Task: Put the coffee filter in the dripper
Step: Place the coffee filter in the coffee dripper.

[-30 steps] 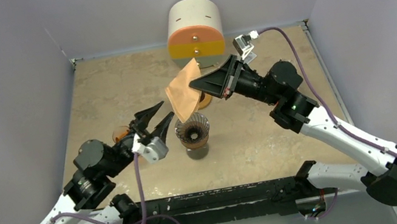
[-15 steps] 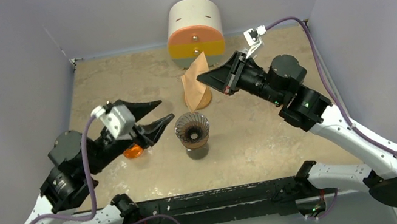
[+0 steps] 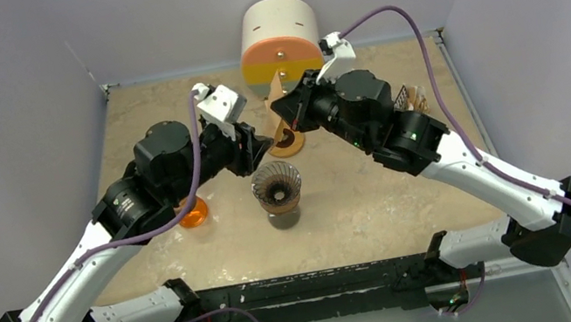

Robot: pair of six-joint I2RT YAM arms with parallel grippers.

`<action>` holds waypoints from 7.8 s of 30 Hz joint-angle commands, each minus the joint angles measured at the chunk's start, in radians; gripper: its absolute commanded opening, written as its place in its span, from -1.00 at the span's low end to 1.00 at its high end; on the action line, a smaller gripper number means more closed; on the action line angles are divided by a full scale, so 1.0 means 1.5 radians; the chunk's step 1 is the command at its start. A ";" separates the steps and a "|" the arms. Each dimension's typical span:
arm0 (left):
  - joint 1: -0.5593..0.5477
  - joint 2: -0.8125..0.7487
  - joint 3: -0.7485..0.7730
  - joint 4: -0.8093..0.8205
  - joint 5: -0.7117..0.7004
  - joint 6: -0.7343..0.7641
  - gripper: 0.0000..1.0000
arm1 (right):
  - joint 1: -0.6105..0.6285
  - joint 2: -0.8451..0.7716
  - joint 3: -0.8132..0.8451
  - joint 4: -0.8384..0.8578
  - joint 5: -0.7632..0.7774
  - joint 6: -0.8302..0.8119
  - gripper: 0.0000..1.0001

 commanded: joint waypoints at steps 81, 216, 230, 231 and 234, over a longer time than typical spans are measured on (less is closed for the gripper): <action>-0.137 0.043 -0.132 0.194 -0.447 0.105 -1.00 | 0.071 0.095 0.085 -0.001 0.151 -0.016 -0.81; 0.221 0.037 -0.199 -0.012 0.172 -0.255 -0.95 | 0.070 -0.163 -0.219 -0.114 0.090 0.021 -0.17; 0.222 -0.020 -0.151 0.019 0.283 -0.132 -1.00 | 0.070 -0.192 -0.192 -0.081 0.013 -0.127 -0.16; 0.222 -0.024 -0.143 0.022 0.304 -0.118 -1.00 | 0.070 -0.193 -0.184 -0.081 0.001 -0.147 -0.14; 0.221 -0.042 -0.131 0.050 0.407 -0.071 -1.00 | 0.070 -0.201 -0.167 -0.079 -0.050 -0.215 -0.12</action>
